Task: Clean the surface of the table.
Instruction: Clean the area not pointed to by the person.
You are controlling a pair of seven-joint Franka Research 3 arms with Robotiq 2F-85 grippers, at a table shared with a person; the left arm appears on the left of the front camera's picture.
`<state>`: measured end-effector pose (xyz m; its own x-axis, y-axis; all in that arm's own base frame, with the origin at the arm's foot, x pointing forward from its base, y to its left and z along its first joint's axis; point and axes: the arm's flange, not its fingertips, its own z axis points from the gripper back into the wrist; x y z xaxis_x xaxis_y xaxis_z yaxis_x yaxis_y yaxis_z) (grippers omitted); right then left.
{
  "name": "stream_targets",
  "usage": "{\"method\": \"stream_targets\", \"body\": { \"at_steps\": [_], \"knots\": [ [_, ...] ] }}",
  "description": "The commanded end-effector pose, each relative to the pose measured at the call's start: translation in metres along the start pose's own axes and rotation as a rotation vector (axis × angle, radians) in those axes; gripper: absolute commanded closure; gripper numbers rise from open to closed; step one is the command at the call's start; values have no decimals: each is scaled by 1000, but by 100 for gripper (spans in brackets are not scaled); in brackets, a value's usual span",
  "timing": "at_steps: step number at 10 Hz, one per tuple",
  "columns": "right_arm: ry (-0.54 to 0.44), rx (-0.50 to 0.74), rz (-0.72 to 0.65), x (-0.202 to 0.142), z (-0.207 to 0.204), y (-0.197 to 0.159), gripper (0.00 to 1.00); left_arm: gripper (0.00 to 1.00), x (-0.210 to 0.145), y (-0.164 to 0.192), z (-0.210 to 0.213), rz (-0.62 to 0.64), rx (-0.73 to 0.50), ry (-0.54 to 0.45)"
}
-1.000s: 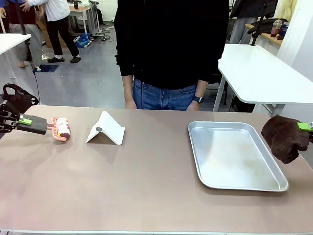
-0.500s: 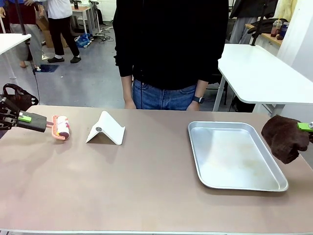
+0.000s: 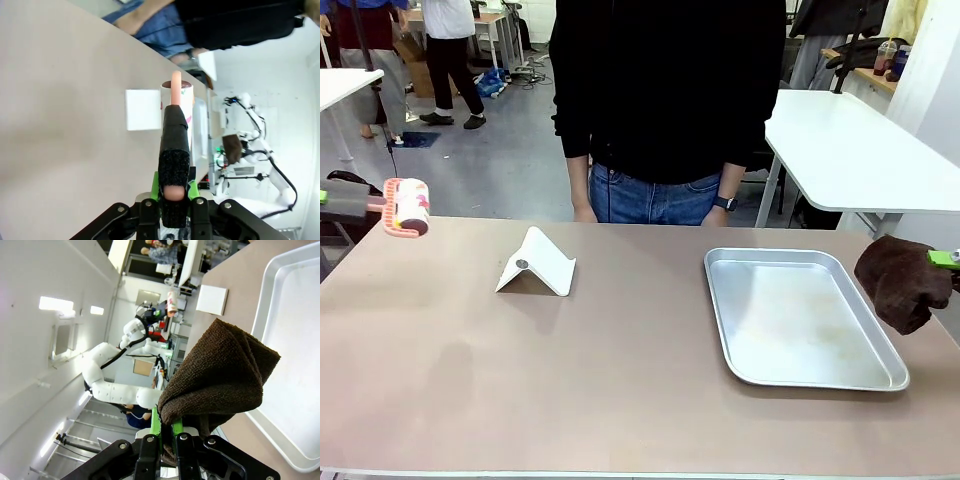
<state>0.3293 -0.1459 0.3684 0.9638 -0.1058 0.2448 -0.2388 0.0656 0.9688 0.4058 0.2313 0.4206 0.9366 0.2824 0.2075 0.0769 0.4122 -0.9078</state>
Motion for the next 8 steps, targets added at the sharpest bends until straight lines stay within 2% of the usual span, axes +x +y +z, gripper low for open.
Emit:
{"method": "stream_targets", "body": {
  "at_steps": [1, 3, 5, 6, 7, 8],
  "knots": [
    [-5, -7, 9, -1, -1, 4, 90, 78, -35, -5, 26, 8, -96, 31],
    [-5, -7, 9, -1, -1, 4, 90, 78, -73, -10, 45, 50, -161, 84],
    [-5, -7, 9, -1, -1, 4, 90, 78, -109, -1, 52, 147, -162, 58],
    [-5, -7, 9, -1, -1, 4, 90, 78, -116, 2, 55, 157, -185, 12],
    [-5, -7, 9, -1, -1, 4, 90, 78, -97, 2, 53, 104, -160, 71],
    [-5, -7, 9, -1, -1, 4, 90, 78, -97, 2, 53, 104, -160, 71]
  ]
}}
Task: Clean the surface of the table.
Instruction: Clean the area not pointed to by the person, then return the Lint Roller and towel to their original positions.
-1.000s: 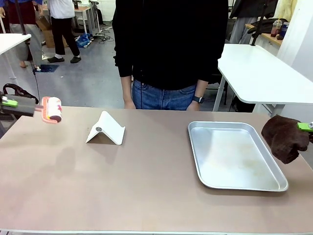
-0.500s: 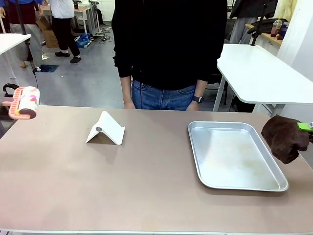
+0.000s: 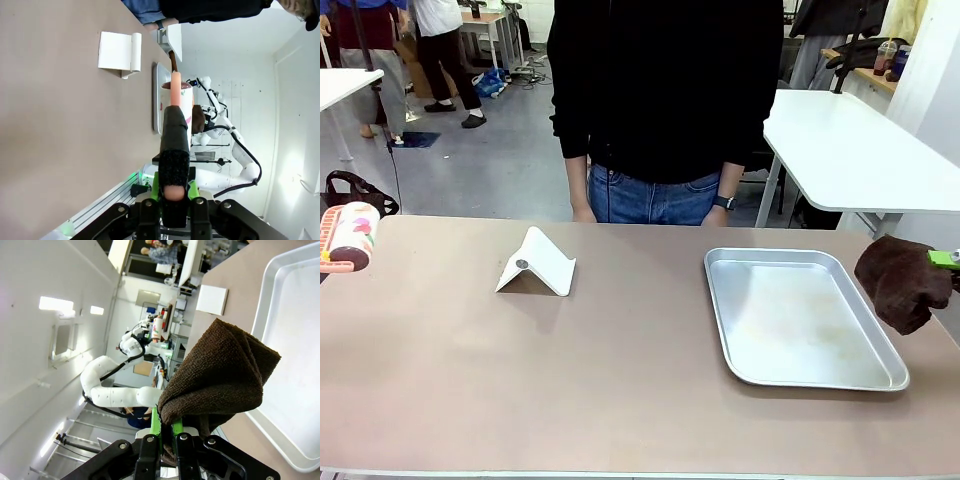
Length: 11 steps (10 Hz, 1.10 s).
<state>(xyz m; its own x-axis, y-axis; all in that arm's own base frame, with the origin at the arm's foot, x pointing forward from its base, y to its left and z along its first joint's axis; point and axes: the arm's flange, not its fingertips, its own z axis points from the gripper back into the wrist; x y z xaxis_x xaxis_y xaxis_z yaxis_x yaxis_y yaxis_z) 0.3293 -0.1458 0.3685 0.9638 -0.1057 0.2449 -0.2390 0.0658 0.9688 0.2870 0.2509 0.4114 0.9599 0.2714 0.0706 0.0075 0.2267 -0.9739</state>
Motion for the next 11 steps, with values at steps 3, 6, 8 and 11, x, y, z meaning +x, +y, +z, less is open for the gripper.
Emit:
{"method": "stream_targets", "body": {
  "at_steps": [3, 6, 8, 11],
  "knots": [
    [-5, -7, 9, -1, -1, 4, 90, 78, 10, -7, -2, -22, 7, 15],
    [-5, -7, 9, -1, -1, 4, 90, 78, 10, -7, -2, -22, 7, 15],
    [-5, -7, 9, -1, -1, 4, 90, 78, 10, -7, -2, -22, 7, 15],
    [-5, -7, 9, -1, -1, 4, 90, 78, 10, -7, -2, -22, 7, 15]
  ]
}}
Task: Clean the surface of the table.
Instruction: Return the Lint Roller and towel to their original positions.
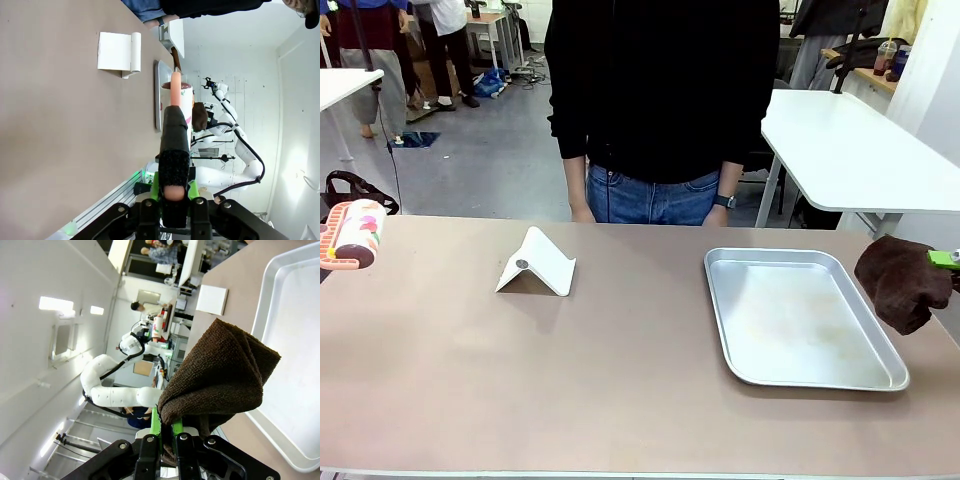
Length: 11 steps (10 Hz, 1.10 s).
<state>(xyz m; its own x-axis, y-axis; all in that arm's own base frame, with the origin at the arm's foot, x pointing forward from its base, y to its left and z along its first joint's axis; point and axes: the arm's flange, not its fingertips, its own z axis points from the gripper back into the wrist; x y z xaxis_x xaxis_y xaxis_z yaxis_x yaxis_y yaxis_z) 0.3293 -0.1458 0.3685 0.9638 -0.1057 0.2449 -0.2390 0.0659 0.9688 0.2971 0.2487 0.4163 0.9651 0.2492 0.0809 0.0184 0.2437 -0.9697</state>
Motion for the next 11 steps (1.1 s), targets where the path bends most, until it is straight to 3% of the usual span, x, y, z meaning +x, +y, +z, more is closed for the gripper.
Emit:
{"method": "stream_targets", "body": {
  "at_steps": [1, 4, 5, 6, 7, 9, 11],
  "knots": [
    [-5, -7, 9, -1, -1, 4, 90, 78, 1, -2, 2, -7, -6, -5],
    [0, 0, 0, 0, 0, 0, 90, 78, 0, 0, 0, 0, 0, 0],
    [-15, -25, 42, 12, -7, 17, 90, 78, 15, -23, -19, -34, -8, 14],
    [9, -54, 83, 29, -16, 37, 90, 78, 29, -51, -42, -70, 15, 74],
    [35, -73, 107, 49, -29, 57, 90, 78, 48, -78, -74, -30, 64, 165],
    [-22, -51, 102, 93, -66, 88, 90, 78, 72, -116, -137, -30, 179, 282],
    [-97, -98, 77, 135, -121, 108, 90, 78, 87, -153, -200, -8, 280, 251]
  ]
}}
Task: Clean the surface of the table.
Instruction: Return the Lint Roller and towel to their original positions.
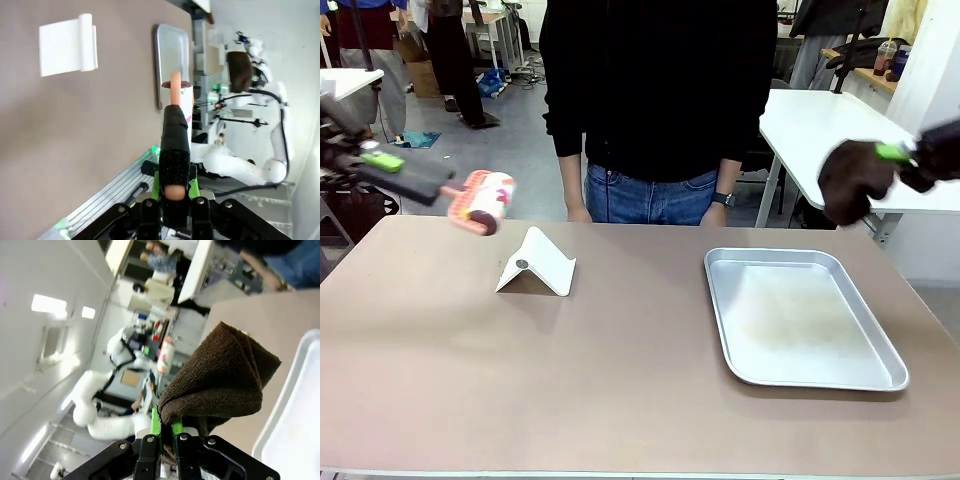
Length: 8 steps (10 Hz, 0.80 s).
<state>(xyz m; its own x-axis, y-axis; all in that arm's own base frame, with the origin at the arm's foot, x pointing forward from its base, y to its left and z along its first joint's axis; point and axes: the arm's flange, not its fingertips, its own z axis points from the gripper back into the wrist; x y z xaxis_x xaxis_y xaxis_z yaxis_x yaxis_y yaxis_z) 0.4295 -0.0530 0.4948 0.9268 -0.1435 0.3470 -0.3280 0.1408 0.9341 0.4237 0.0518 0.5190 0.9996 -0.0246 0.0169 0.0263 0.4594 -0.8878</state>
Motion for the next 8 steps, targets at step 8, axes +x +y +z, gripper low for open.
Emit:
{"method": "stream_targets", "body": {
  "at_steps": [8],
  "knots": [
    [313, -273, -56, 31, -233, -72, 90, 78, 67, -35, -120, 45, 394, -235]
  ]
}}
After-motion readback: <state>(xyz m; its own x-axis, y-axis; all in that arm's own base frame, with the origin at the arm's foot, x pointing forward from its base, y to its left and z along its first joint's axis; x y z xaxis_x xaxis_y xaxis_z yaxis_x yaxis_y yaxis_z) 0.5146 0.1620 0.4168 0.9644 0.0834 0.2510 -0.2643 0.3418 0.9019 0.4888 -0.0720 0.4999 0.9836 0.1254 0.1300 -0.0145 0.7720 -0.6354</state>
